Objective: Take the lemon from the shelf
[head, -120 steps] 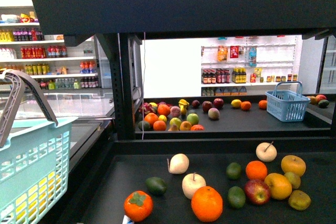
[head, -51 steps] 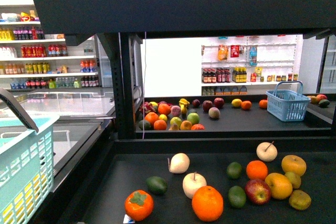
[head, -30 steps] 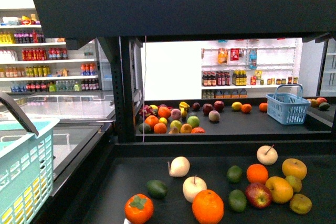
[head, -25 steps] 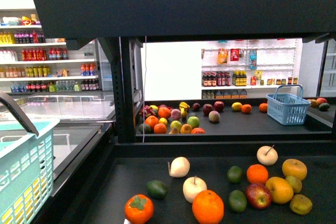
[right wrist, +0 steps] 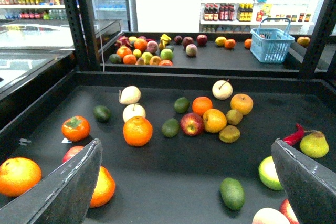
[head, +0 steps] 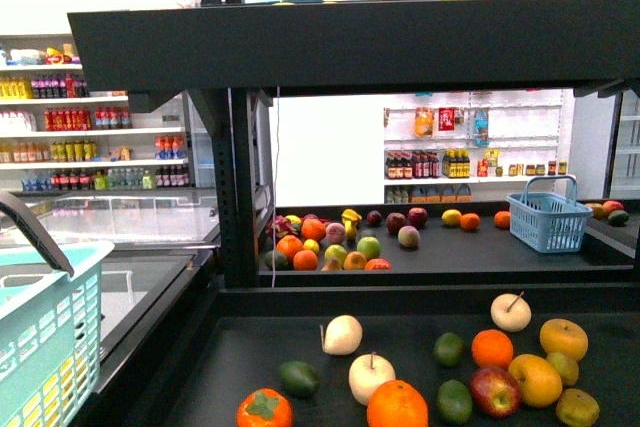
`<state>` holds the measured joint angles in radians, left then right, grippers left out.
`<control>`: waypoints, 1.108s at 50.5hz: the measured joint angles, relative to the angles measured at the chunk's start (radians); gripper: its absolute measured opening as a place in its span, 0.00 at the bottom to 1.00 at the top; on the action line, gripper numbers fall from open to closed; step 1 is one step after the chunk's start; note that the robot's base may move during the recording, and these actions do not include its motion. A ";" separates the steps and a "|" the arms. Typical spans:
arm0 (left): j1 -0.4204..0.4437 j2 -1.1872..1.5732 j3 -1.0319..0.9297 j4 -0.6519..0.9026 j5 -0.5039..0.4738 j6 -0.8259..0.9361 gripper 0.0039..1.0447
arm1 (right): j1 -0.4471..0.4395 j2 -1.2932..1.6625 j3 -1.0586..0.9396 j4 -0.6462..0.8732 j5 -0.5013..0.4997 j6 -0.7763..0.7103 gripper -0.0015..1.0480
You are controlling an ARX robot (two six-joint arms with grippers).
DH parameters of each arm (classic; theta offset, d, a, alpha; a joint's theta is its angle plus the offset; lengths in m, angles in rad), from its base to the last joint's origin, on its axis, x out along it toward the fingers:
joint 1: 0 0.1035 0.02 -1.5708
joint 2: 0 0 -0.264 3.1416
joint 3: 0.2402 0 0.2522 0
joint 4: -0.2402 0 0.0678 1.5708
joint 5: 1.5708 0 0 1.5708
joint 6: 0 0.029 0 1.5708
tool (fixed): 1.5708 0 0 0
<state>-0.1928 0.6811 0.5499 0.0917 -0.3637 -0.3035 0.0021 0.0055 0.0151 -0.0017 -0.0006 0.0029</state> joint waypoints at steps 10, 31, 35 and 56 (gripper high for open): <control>-0.203 -0.459 -0.342 -0.079 -0.024 0.267 0.45 | 0.000 0.000 0.000 0.000 0.000 0.000 0.93; 0.180 -0.632 -0.495 -0.094 0.348 0.293 0.02 | 0.000 0.000 0.000 0.000 0.001 0.000 0.93; 0.187 -0.662 -0.523 -0.093 0.362 0.294 0.02 | 0.000 0.000 0.000 0.000 0.000 0.000 0.93; 0.188 -0.675 -0.538 -0.094 0.363 0.293 0.49 | 0.000 0.000 0.000 0.000 0.000 0.000 0.93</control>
<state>-0.0051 0.0059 0.0120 -0.0021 -0.0006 -0.0101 0.0021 0.0051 0.0151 -0.0017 -0.0006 0.0025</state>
